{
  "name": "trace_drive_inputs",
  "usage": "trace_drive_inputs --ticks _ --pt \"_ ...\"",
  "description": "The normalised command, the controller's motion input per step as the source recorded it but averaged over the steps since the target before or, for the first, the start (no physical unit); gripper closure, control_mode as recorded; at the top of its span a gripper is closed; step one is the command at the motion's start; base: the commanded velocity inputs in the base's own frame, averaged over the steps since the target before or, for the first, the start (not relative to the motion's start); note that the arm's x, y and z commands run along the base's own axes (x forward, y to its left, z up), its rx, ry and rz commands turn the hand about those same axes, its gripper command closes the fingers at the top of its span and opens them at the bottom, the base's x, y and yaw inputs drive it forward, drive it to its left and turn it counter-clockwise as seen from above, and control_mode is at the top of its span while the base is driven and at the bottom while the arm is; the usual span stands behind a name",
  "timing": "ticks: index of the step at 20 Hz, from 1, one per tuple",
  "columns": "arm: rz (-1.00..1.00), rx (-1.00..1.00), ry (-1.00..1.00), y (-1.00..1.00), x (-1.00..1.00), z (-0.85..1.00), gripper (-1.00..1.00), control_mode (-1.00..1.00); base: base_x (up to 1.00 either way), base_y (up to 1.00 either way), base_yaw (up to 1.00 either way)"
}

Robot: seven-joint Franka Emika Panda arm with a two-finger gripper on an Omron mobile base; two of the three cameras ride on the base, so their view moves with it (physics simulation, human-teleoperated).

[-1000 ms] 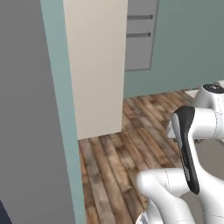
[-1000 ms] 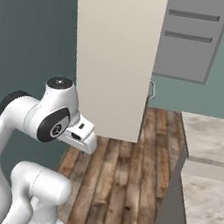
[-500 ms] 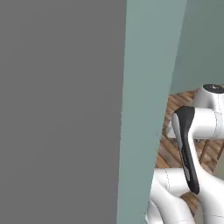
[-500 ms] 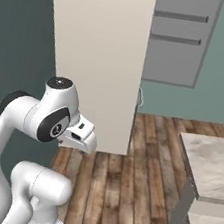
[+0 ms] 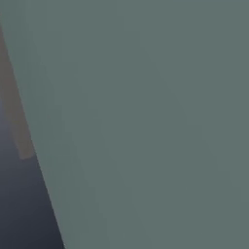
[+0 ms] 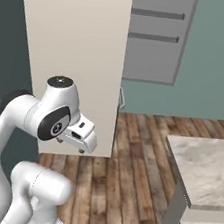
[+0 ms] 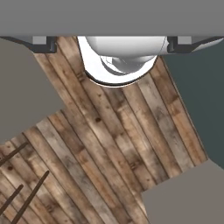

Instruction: Pick the egg and butter from the fridge and place them by the bowl for mixing.

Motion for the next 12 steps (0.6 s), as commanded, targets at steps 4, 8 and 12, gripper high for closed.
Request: trace_drive_inputs --ticks 4,8,12 --pt "0.0 0.0 0.0 0.0 0.0 0.0 -1.0 1.0 0.63 0.34 -0.46" --pt "0.0 0.0 0.0 0.0 0.0 0.0 -1.0 1.0 0.7 0.36 -0.38" --pt "0.0 0.0 0.0 0.0 0.0 0.0 -1.0 1.0 0.79 0.33 -0.28"
